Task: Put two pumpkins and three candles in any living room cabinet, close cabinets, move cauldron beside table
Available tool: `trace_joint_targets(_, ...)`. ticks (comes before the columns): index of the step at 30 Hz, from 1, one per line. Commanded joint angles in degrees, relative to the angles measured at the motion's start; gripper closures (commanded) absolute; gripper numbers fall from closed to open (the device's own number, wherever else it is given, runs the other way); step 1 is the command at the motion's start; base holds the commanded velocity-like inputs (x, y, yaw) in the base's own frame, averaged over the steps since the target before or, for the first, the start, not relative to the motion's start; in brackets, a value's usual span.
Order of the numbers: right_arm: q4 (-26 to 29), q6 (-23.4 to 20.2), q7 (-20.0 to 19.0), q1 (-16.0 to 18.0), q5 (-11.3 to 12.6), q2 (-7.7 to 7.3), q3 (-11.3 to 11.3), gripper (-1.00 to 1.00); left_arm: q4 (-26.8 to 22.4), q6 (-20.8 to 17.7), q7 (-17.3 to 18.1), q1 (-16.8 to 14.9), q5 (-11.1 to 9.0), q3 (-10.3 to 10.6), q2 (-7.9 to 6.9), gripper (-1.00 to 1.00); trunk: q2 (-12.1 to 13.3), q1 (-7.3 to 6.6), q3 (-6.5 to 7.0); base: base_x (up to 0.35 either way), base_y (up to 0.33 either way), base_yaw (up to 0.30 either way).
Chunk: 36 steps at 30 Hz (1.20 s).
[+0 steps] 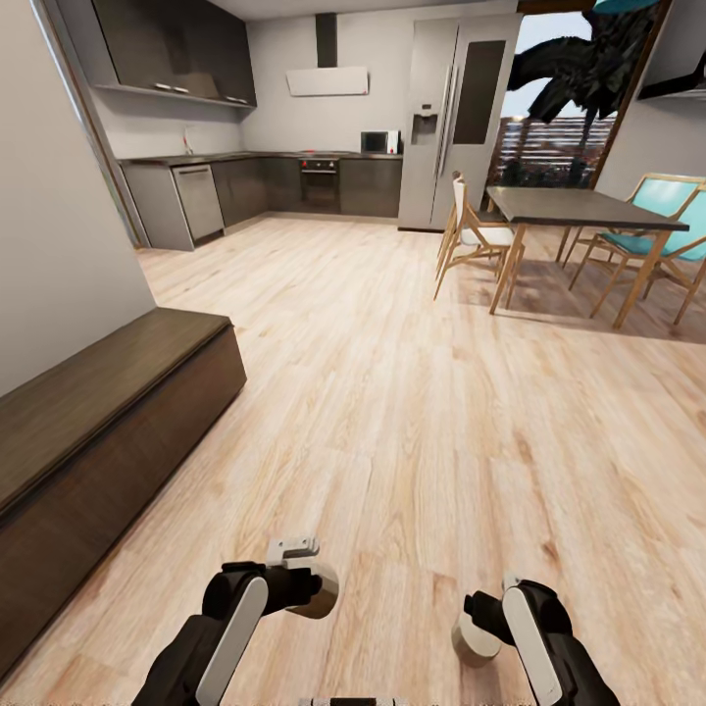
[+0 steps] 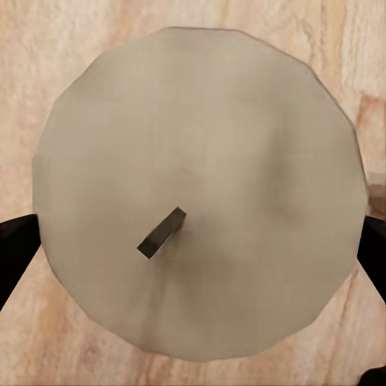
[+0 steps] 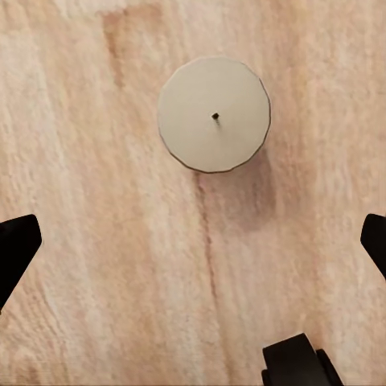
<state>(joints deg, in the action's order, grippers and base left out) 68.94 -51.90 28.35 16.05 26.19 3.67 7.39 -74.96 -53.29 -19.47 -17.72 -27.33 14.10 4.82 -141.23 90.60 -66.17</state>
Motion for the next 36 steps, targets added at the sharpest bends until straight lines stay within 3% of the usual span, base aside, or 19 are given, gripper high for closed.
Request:
trace_joint_targets(1, 0.1, 0.5, 0.3, 0.0, 0.6, 0.03, 0.1, -1.0, -0.1, -0.1, -0.6, 0.0, -0.6, 0.0, 0.0, 1.0, -0.4, 0.21, -0.23, 0.0, 0.0, 0.0)
trace_joint_targets(5, -0.2, 1.9, -1.7, 0.0, 0.6, 0.0, 0.1, -1.0, -0.1, -0.1, -0.6, 0.0, -0.6, 0.0, 0.01, 1.0, -2.0, 1.07, -0.95, 0.0, 0.0, 0.0)
trace_joint_targets(17, -4.9, 6.2, -3.0, 0.8, 0.3, -0.27, 0.1, -1.0, -0.1, -0.1, -0.5, 0.0, -0.7, 0.0, 0.01, 1.0, -2.2, 1.38, -3.61, 0.0, 0.0, 0.0)
trace_joint_targets(24, -9.2, 9.4, -3.0, 1.6, 0.6, -3.1, 0.2, -1.0, -0.1, -0.1, -0.5, 0.0, -0.7, 0.0, 0.57, 1.0, -2.3, 1.56, -5.16, 0.0, 0.0, 0.0)
trace_joint_targets(36, -10.0, 9.9, -3.0, 1.9, 0.6, -3.32, 0.2, -1.0, -0.1, -0.2, -0.5, 0.0, -0.6, -0.1, 1.07, 1.0, -2.4, 1.87, -7.82, 0.0, 0.0, 0.0)
